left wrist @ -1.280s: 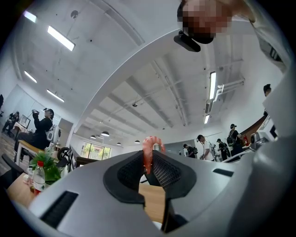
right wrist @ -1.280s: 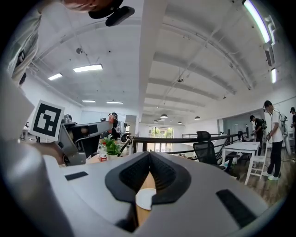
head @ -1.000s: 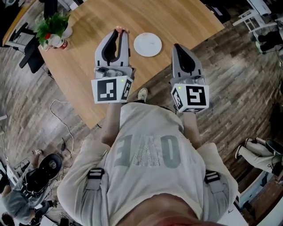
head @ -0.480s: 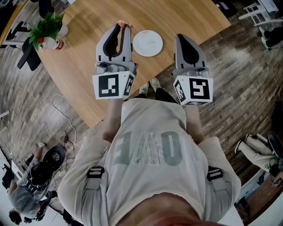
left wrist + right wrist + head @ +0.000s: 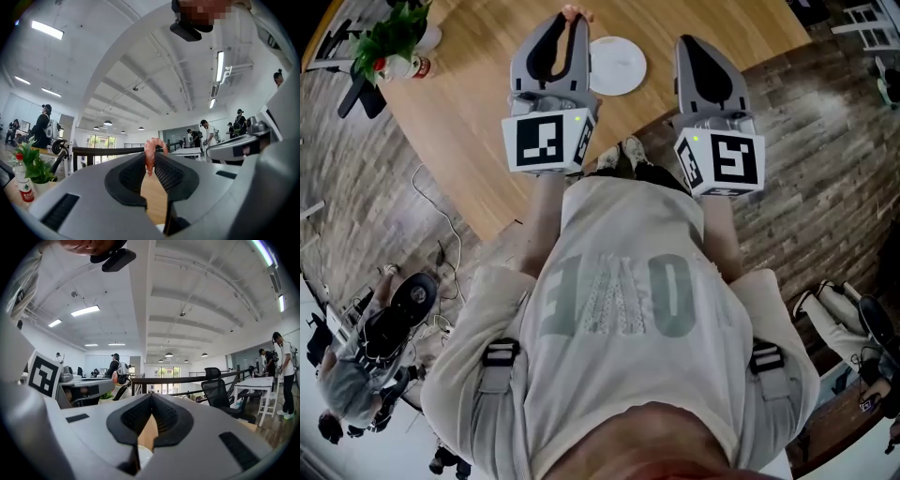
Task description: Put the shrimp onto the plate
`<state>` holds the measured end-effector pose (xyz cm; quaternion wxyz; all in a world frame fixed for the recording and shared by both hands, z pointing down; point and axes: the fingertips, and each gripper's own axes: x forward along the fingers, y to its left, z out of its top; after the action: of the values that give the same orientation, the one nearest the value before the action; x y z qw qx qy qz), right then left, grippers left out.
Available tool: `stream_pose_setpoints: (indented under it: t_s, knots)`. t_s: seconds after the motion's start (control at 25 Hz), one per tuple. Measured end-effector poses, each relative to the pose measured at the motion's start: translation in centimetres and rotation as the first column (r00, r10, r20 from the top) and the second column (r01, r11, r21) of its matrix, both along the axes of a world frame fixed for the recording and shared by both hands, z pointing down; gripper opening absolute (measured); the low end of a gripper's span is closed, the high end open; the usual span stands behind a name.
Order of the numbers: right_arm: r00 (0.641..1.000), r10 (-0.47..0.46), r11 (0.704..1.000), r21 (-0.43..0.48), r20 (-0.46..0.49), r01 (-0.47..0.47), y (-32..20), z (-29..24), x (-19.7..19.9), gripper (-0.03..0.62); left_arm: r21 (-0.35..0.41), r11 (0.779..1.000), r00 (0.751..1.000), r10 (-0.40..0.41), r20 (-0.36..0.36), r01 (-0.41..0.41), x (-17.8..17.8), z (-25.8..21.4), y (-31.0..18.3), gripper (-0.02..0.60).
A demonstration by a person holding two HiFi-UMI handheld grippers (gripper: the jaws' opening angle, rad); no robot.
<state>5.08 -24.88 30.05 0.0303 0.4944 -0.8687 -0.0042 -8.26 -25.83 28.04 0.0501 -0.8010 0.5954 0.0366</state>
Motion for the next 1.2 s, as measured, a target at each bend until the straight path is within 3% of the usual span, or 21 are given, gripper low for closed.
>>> stream_pose_setpoints:
  t_s: [0.2,0.36,0.44,0.6,0.92,1.0,1.2]
  knots:
    - [1.000,0.012,1.000,-0.029,0.005,-0.011,-0.3,0.5,0.9,0.020,-0.155,0.988,1.000,-0.001,0.021,0.004,0.7,5.1,-1.7,0.063]
    - [1.000,0.008,0.999,-0.045,-0.003,-0.008,-0.4,1.2,1.2,0.020,-0.344,0.939,0.999,0.012,0.035,0.000,1.4,10.7,-3.0,0.063]
    - [1.000,0.012,0.999,-0.053,-0.006,-0.012,-0.5,1.5,1.4,0.020,-0.446,0.895,0.999,0.027,0.032,-0.010,1.7,13.7,-3.3,0.063]
    - [1.000,0.026,0.997,-0.069,-0.009,-0.026,-0.6,2.1,1.9,0.020,-0.629,0.777,0.997,0.066,0.045,-0.023,2.3,19.5,-3.6,0.063]
    - [0.999,0.050,0.993,-0.109,-0.017,-0.051,-0.5,3.4,2.8,0.020,-0.810,0.586,0.980,0.139,0.142,0.034,2.5,26.4,-2.5,0.063]
    - [0.998,0.053,0.991,-0.120,-0.018,-0.055,-0.6,3.7,3.0,0.020,-0.832,0.552,0.974,0.160,0.163,0.048,2.6,27.4,-2.5,0.063]
    - [0.998,0.064,0.989,-0.133,-0.027,-0.067,-0.7,4.2,3.1,0.020,-0.863,0.502,0.966,0.189,0.176,0.059,2.5,29.2,-3.0,0.063]
